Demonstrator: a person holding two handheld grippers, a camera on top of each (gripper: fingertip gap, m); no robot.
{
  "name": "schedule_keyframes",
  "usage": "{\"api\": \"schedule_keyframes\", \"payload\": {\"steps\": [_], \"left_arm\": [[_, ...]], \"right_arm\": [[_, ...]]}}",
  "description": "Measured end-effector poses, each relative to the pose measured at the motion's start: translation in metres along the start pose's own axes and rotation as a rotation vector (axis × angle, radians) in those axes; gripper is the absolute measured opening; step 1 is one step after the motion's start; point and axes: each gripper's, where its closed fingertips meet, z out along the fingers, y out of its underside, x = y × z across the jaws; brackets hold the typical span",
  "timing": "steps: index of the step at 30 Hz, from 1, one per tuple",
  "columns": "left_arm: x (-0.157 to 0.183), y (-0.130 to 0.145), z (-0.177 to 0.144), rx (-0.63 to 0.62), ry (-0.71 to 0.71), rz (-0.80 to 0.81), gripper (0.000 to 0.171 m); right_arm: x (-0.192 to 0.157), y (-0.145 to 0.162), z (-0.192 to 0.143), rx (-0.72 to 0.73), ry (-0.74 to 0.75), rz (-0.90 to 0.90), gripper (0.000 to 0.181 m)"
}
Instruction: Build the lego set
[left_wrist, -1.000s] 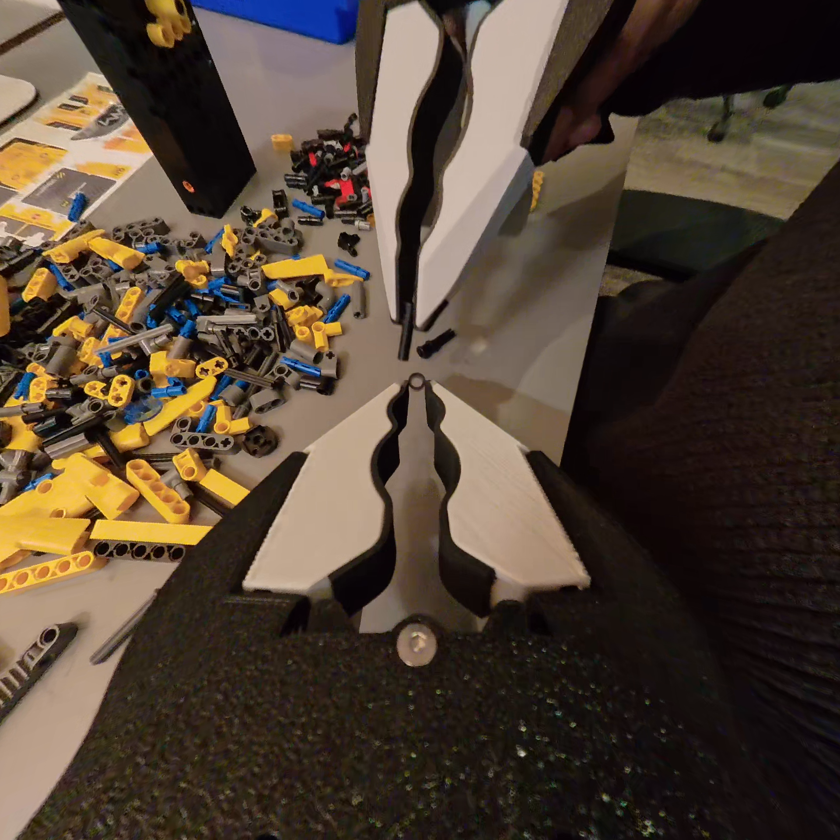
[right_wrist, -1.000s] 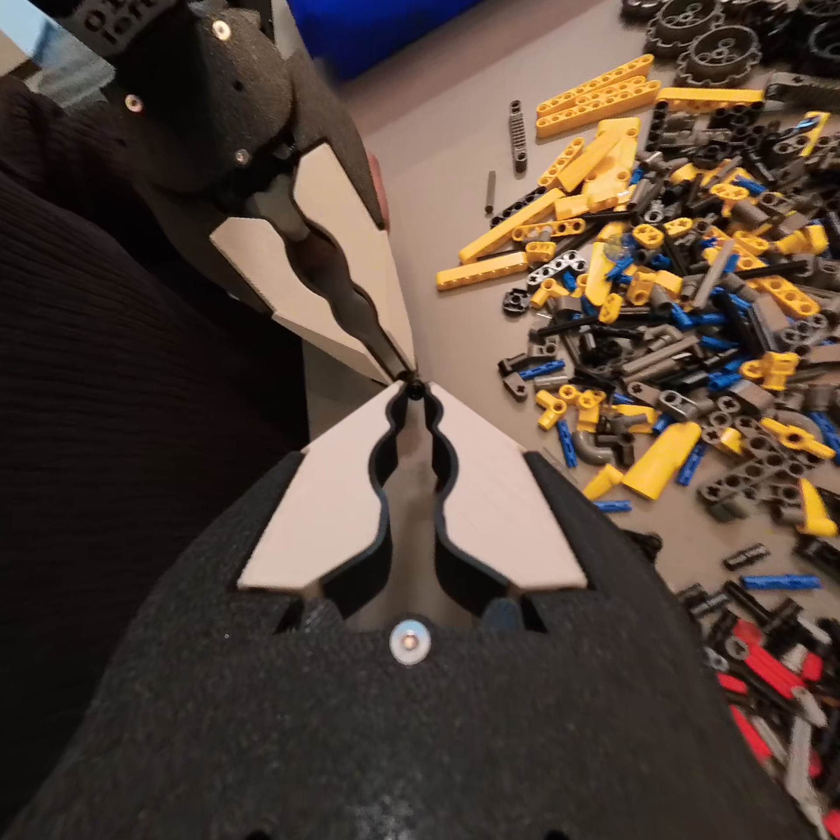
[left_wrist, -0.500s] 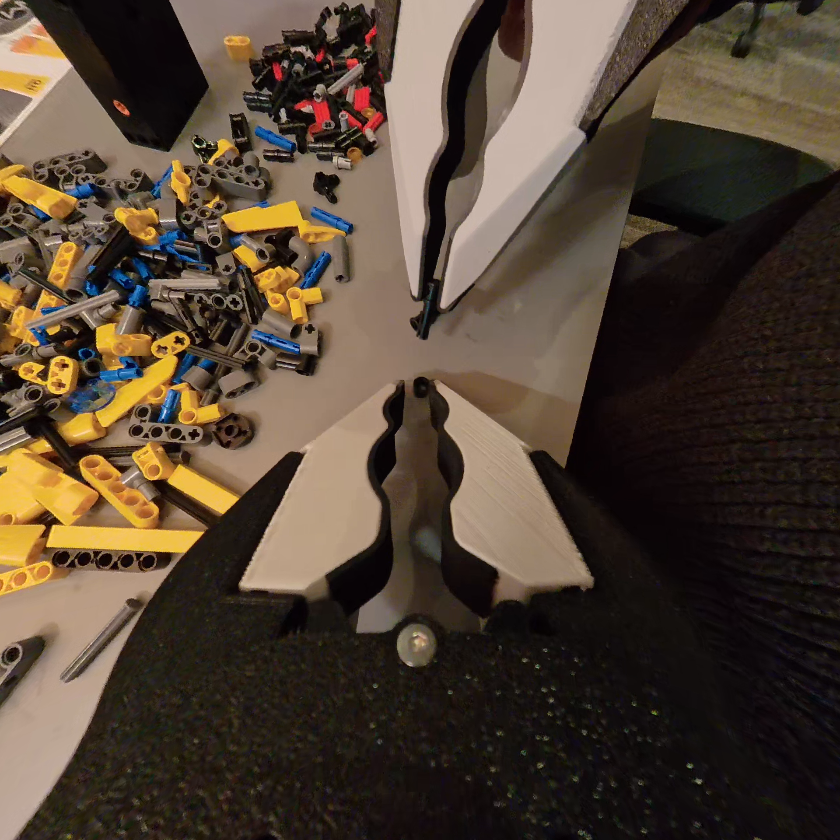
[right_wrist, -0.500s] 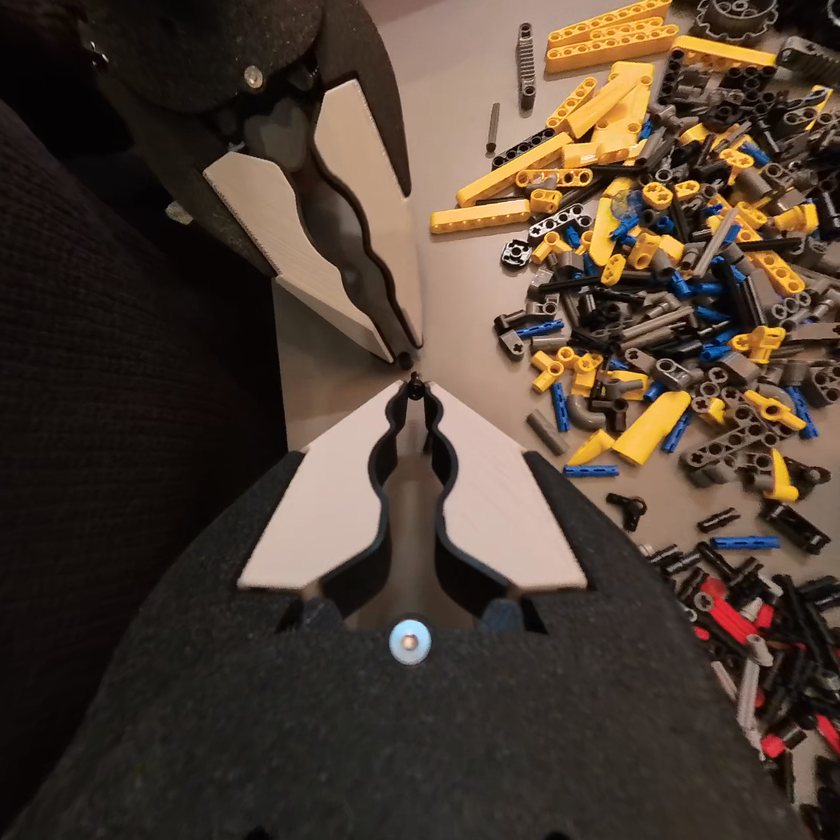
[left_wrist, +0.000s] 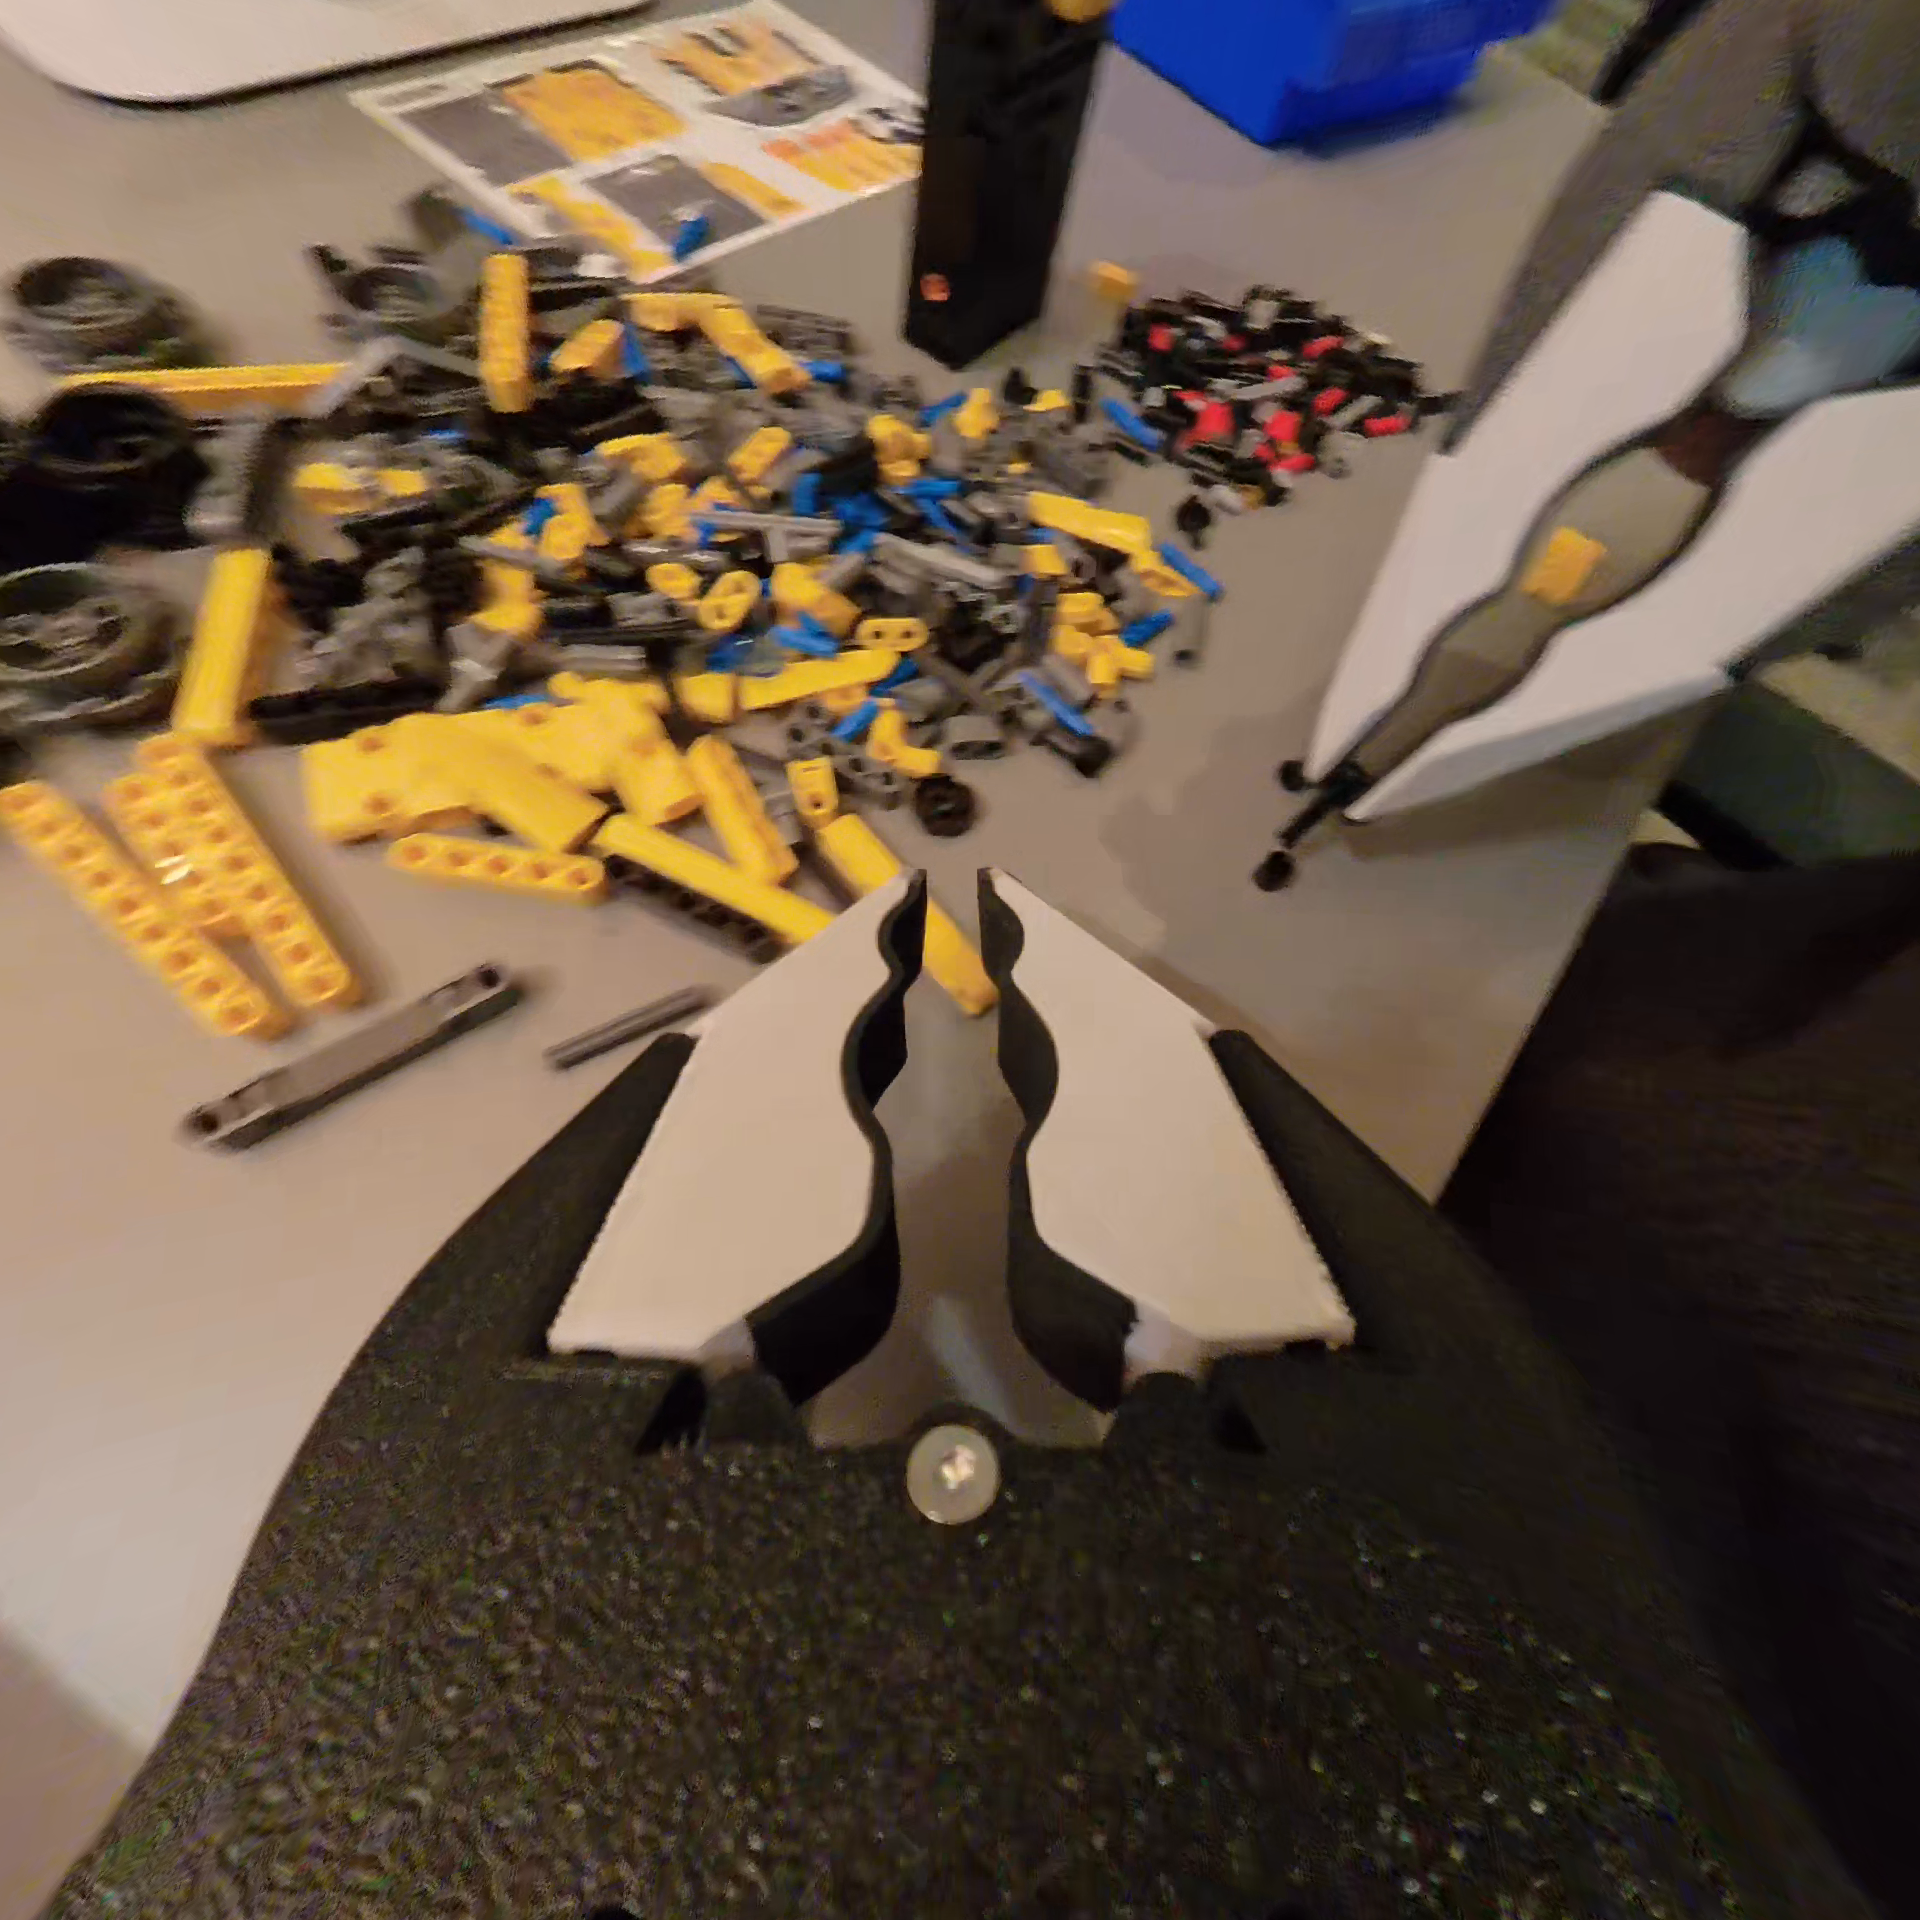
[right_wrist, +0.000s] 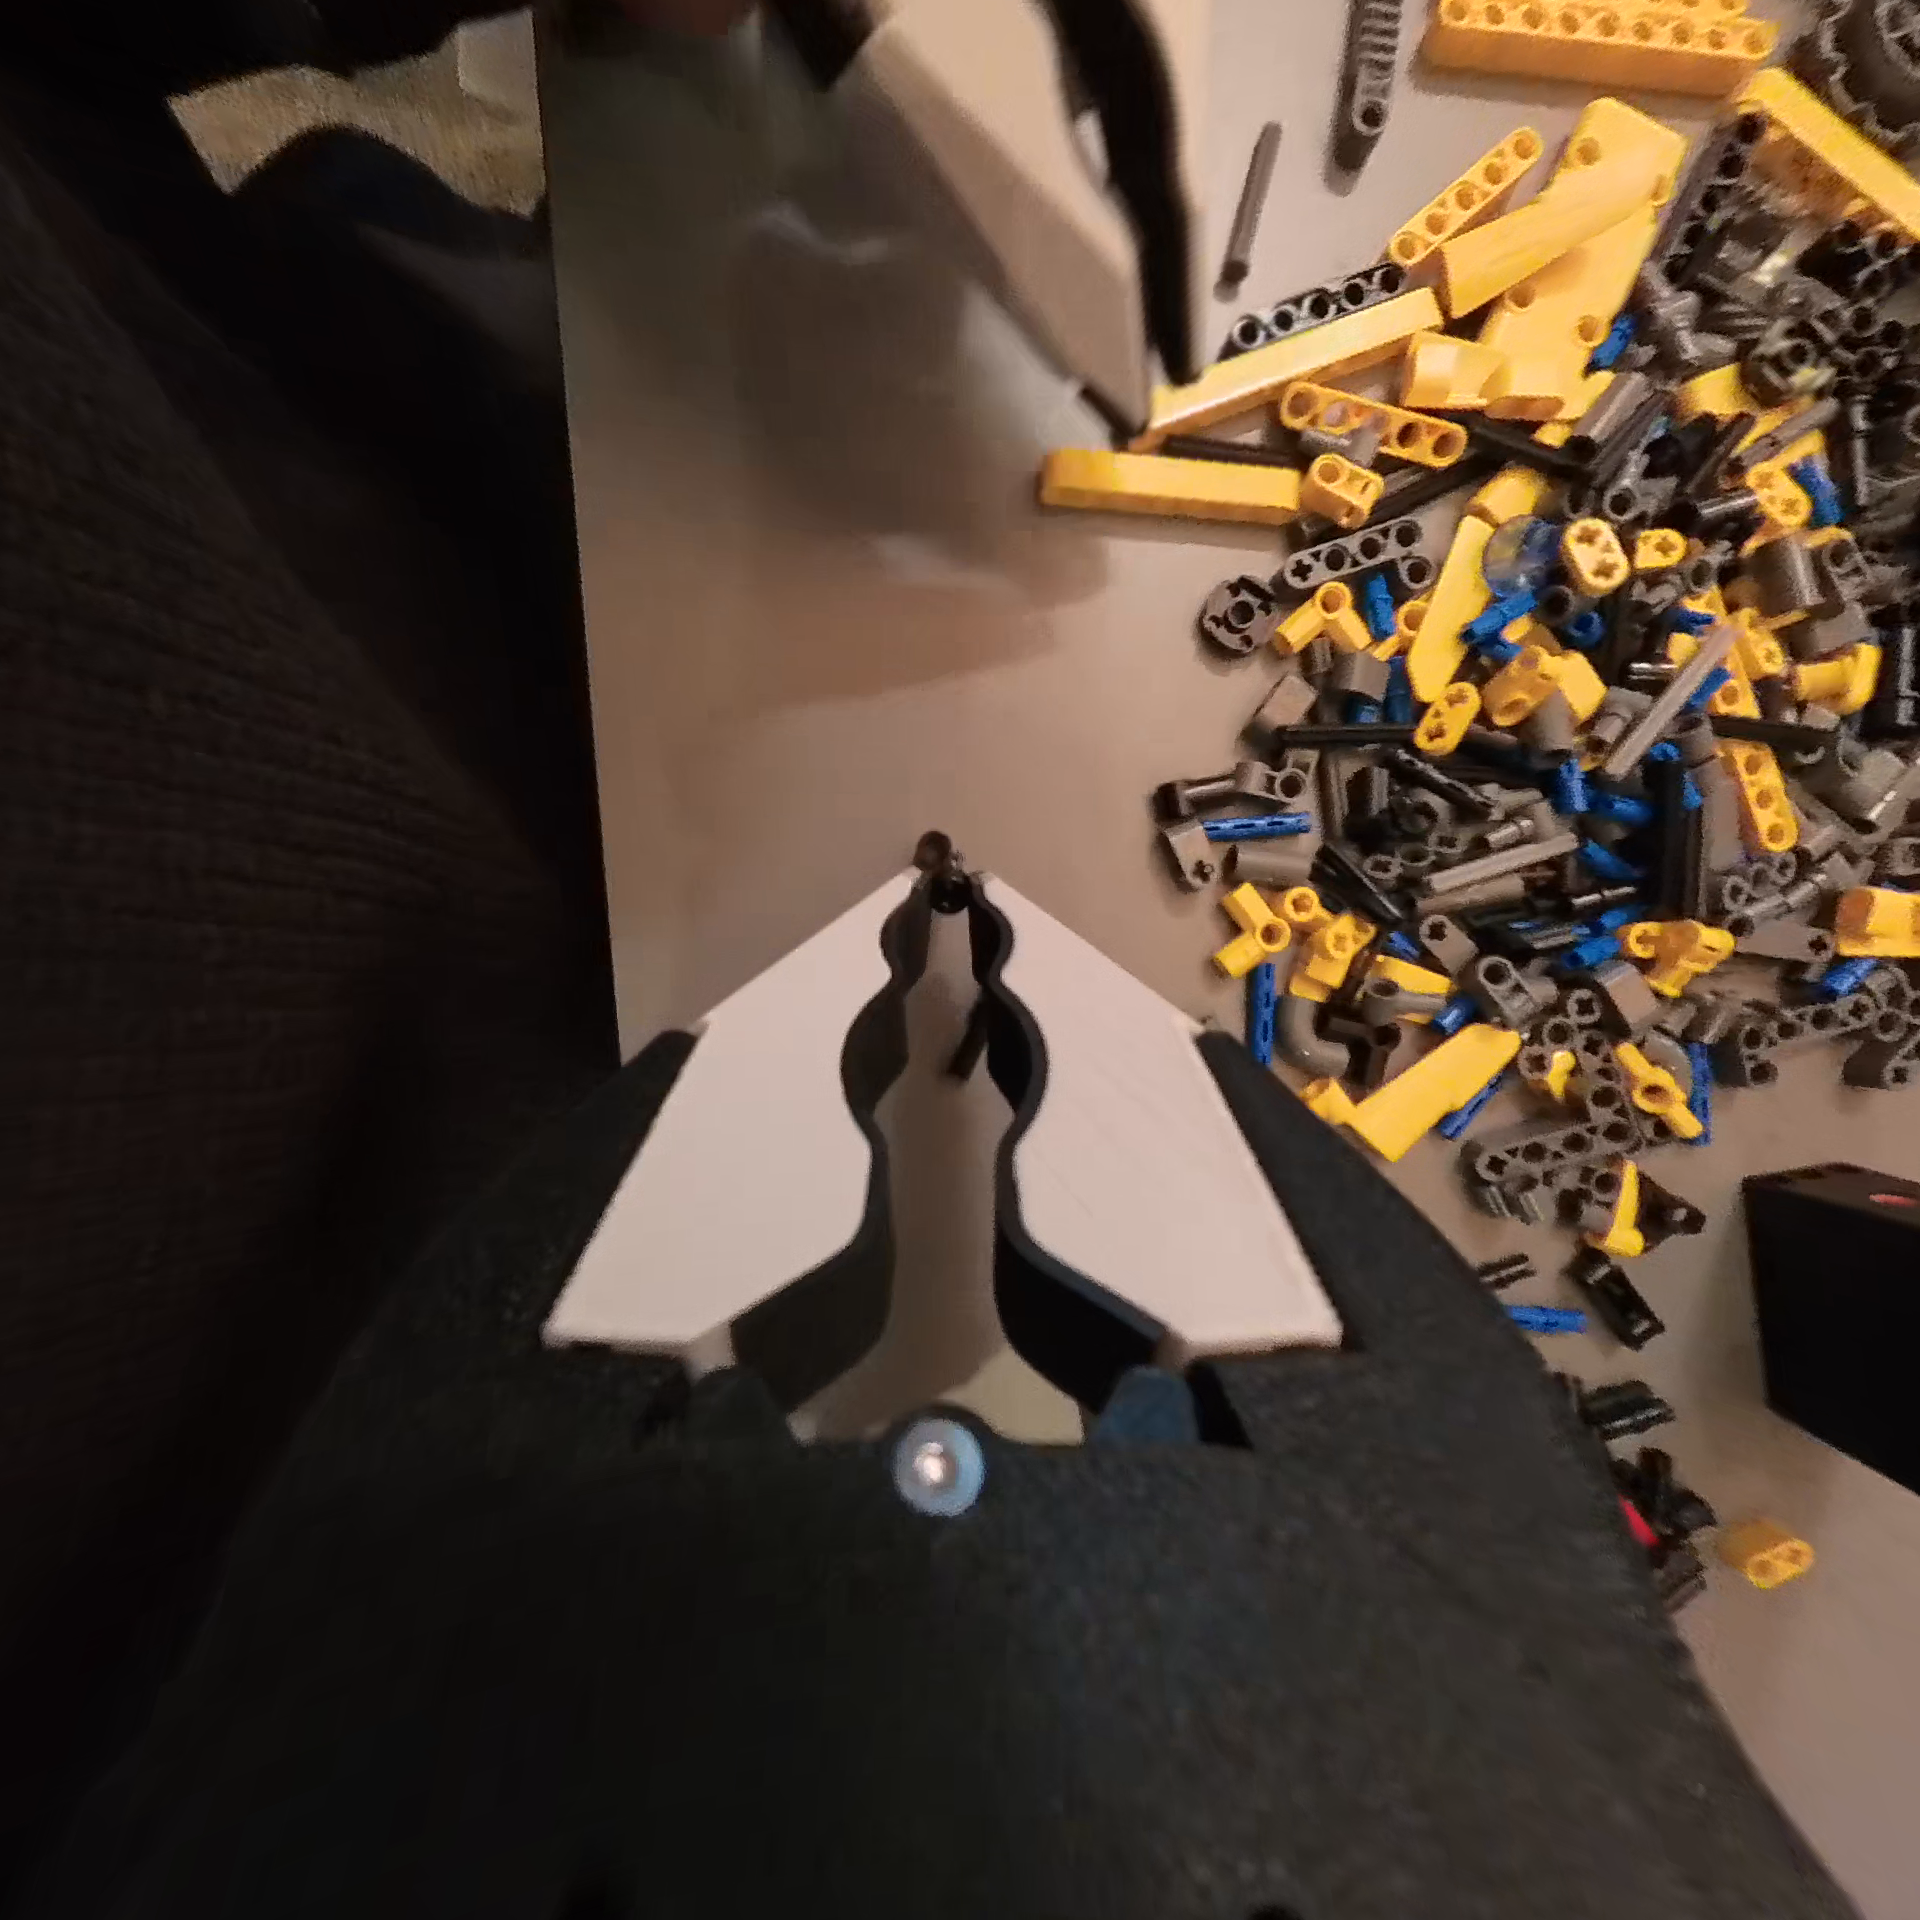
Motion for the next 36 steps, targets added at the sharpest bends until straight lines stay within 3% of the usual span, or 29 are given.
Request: {"api": "schedule_keyframes", "payload": {"steps": [8,17,36], "left_arm": [[-0.0051,0.0019,-0.0077,0.016,-0.008,-0.022,0.005],[-0.0086,0.0005,-0.0098,0.034,0.039,-0.107,0.004],[-0.0105,0.0024,-0.0096,0.024,0.032,-0.123,0.003]], "right_arm": [[-0.0028,-0.0006,0.0028,-0.118,-0.004,-0.016,0.005],[-0.0038,-0.0020,0.0048,-0.163,-0.010,-0.018,0.005],[-0.0038,-0.0027,0.0061,-0.327,-0.054,-0.002,0.005]]}}
